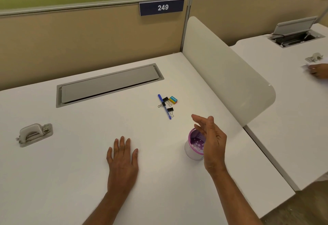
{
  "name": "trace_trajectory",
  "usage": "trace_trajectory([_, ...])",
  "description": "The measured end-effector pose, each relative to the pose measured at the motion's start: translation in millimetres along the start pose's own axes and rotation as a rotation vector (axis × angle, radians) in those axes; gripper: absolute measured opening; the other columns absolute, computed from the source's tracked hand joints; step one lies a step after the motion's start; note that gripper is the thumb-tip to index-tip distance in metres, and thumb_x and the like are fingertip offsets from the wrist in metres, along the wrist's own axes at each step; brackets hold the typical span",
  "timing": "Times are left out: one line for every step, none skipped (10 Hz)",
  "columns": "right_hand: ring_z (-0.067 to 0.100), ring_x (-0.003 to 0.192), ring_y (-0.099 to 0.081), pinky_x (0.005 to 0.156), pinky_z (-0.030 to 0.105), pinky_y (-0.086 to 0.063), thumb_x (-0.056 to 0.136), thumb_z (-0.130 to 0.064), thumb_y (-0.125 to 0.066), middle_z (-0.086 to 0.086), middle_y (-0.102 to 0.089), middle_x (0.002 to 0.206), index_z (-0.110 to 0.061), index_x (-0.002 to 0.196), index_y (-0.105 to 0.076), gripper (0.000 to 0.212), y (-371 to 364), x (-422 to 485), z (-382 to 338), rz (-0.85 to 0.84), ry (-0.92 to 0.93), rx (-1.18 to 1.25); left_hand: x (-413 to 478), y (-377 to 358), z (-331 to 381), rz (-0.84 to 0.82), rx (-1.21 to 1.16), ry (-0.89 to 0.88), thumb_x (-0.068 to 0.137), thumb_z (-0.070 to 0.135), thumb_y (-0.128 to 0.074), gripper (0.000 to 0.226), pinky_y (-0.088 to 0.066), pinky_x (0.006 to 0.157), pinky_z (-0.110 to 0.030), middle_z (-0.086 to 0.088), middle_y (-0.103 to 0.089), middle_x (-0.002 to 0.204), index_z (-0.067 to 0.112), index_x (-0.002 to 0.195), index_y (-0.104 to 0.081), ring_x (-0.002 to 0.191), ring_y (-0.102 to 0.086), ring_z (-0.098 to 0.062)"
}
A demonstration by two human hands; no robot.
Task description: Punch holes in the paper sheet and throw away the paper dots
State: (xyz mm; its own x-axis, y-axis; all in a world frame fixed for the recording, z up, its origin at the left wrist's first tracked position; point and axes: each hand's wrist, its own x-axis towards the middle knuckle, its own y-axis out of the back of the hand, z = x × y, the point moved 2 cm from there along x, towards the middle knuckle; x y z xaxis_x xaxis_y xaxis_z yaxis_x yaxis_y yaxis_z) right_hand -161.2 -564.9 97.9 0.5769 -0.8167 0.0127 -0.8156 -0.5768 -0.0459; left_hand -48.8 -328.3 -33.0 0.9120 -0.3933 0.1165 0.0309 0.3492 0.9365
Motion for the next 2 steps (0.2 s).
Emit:
trace_trajectory([0.020,0.107,-0.068,0.097,0.039,-0.054,0.104,-0.038,-0.040,-0.004,-0.077,0.107,-0.015,0.103,-0.076,0.043,0.1,0.1,1.7,-0.004,0.045,-0.071,-0.4,-1.6,-2.7,-0.003,0.006,-0.012,0.103,0.050,-0.015,0.068,-0.018,0.122,-0.049,-0.013,-0.040,0.157,0.009,0.147,-0.047,0.150,-0.031,-0.027])
trace_trajectory([0.019,0.104,-0.069,0.094,0.033,-0.053,0.104,-0.035,-0.045,-0.003,-0.077,0.100,-0.017,0.094,-0.077,0.038,-0.8,-0.4,-0.1,0.040,0.056,-0.133,-0.7,-4.1,0.7,-0.003,-0.021,0.004,0.103,0.053,-0.007,0.074,-0.017,0.123,-0.048,-0.011,-0.040,0.157,0.010,0.147,-0.046,0.150,-0.030,-0.026])
